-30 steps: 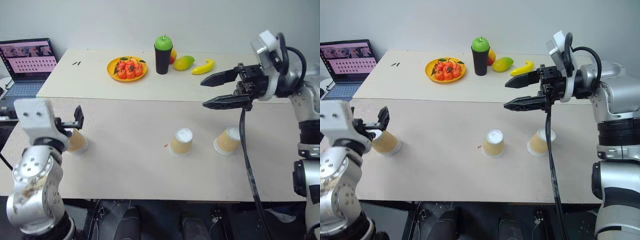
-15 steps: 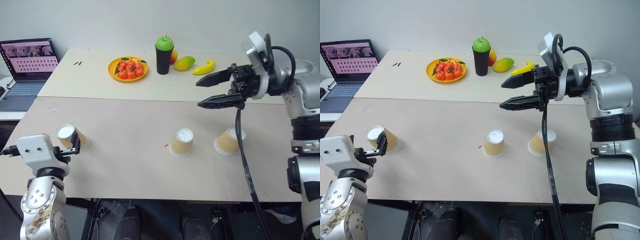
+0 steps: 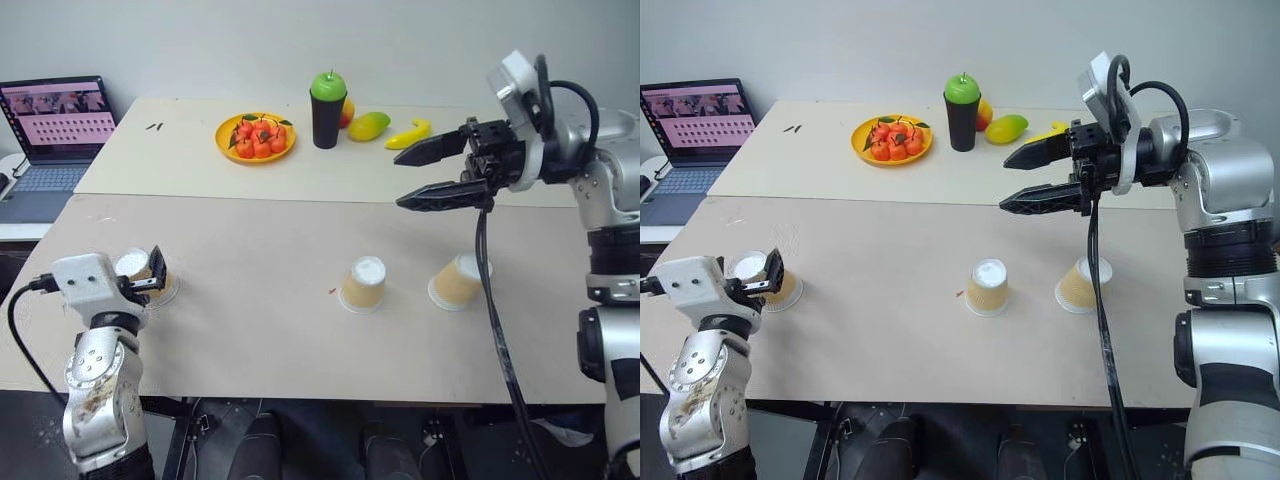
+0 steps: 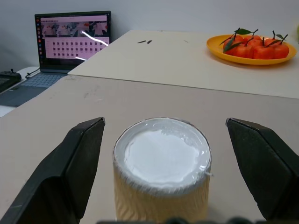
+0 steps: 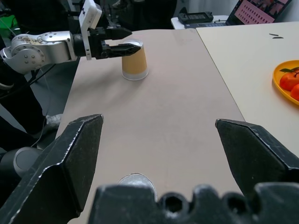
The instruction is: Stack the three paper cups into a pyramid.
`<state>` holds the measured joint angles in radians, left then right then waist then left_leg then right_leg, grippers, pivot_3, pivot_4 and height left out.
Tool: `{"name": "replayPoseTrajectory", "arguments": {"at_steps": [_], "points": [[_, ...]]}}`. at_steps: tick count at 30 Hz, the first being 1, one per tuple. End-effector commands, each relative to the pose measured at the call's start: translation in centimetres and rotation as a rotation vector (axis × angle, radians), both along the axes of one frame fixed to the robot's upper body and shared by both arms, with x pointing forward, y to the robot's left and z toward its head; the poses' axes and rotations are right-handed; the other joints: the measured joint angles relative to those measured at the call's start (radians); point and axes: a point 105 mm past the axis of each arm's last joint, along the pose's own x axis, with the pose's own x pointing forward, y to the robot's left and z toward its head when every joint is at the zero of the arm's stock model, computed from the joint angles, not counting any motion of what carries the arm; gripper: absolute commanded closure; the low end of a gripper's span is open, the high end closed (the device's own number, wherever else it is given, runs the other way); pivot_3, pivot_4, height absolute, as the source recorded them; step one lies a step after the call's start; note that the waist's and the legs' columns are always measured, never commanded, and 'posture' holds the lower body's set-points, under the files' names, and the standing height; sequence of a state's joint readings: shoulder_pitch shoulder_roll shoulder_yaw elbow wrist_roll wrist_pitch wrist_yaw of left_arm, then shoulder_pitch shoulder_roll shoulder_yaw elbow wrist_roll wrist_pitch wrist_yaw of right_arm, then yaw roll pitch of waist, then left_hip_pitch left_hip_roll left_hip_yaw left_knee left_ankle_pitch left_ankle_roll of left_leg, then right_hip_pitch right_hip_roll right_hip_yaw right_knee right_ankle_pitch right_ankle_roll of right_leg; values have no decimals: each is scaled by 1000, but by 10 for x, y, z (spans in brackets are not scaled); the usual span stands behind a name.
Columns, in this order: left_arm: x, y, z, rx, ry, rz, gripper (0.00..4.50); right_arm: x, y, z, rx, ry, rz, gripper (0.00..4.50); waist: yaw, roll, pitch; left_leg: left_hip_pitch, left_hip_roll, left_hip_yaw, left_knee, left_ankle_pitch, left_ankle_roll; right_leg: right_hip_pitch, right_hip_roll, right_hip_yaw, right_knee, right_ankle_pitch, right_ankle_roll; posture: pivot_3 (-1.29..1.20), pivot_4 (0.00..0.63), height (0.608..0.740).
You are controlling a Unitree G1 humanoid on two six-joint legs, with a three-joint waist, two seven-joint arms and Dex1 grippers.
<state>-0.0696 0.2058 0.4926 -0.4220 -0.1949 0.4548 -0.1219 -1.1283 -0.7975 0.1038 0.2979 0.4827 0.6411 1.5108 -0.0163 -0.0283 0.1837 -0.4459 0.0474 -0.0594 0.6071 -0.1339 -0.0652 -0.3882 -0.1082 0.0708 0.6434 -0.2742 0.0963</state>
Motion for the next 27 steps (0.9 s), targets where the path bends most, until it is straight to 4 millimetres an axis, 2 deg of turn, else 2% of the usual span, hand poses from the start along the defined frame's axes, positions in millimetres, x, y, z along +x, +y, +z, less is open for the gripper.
{"name": "replayPoseTrajectory", "arguments": {"at_steps": [1, 2, 4, 8, 11, 13, 15, 18, 20, 22, 25, 27], "points": [[5, 2, 3, 17, -27, -2, 73, -12, -3, 22, 0, -76, 13, 0, -1, 0, 0, 0, 0, 0, 0, 0, 0, 0, 0, 0, 0, 0, 0, 0, 150, 735], [6, 3, 1, 16, -20, 0, 73, -12, -3, 23, -2, -77, 8, 0, -1, 0, 0, 0, 0, 0, 0, 0, 0, 0, 0, 0, 0, 0, 0, 0, 150, 735], [7, 4, -3, 28, -9, 4, 469, -12, -5, 23, -7, -81, -7, 0, -2, 0, 0, 0, 0, 0, -1, 0, 0, 0, 0, 0, 0, 0, 0, 0, 150, 735], [11, 4, -3, 34, -13, -2, 1745, -15, -8, 24, -7, -79, -18, 0, -1, 0, 0, 0, 0, 0, 0, 0, 0, 0, 0, 0, 0, 0, 0, 0, 150, 735], [17, 2, 10, 57, -46, -26, 1745, -16, -10, 24, -7, -79, -30, 0, 0, 0, 0, 0, 0, 0, -1, 0, 0, -1, 0, 0, 0, 0, 0, 0, 150, 735], [29, -6, 32, 105, -92, -100, 1745, -17, -12, 23, -7, -77, -40, 0, 4, 0, 0, 0, 0, 0, 0, 0, 0, 0, 0, 0, 0, 0, 0, 0, 150, 735], [42, -24, 57, 154, -131, -249, 1745, -19, -15, 22, -7, -75, -52, 0, 7, 0, 0, -1, 0, -1, 0, 0, -1, -1, 0, -1, 0, 0, 0, 0, 150, 735], [51, -64, 75, 230, -134, -540, 1745, -22, -20, 21, -6, -75, -74, 0, 7, 0, 0, -1, 0, 0, 0, 1, -1, 0, 0, -1, -1, 0, 0, 0, 150, 735], [51, -89, 75, 275, -105, -720, 1745, -25, -23, 20, -6, -74, -90, 0, 3, 0, 0, -1, 0, 0, -1, 0, -2, 0, 0, 0, -1, 0, 0, 0, 150, 735], [50, -103, 73, 272, -80, -828, 1745, -28, -27, 18, -5, -73, -105, 0, 0, 1, 1, -1, 0, 0, -3, 0, -2, -1, 0, -1, -1, 0, 0, 0, 150, 735], [44, -134, 52, 270, 12, -1058, 1745, -34, -32, 16, 6, -73, -143, 0, -6, 1, 1, -1, 0, 0, -3, 0, -1, -1, 0, 0, -1, -1, 0, 0, 150, 735], [40, -148, 45, 265, 43, -1162, 1745, -37, -35, 15, 8, -72, -163, 0, -8, 1, 1, 0, 0, 0, -3, 0, -1, -1, 0, 0, -1, -1, 0, 0, 150, 735]]}}
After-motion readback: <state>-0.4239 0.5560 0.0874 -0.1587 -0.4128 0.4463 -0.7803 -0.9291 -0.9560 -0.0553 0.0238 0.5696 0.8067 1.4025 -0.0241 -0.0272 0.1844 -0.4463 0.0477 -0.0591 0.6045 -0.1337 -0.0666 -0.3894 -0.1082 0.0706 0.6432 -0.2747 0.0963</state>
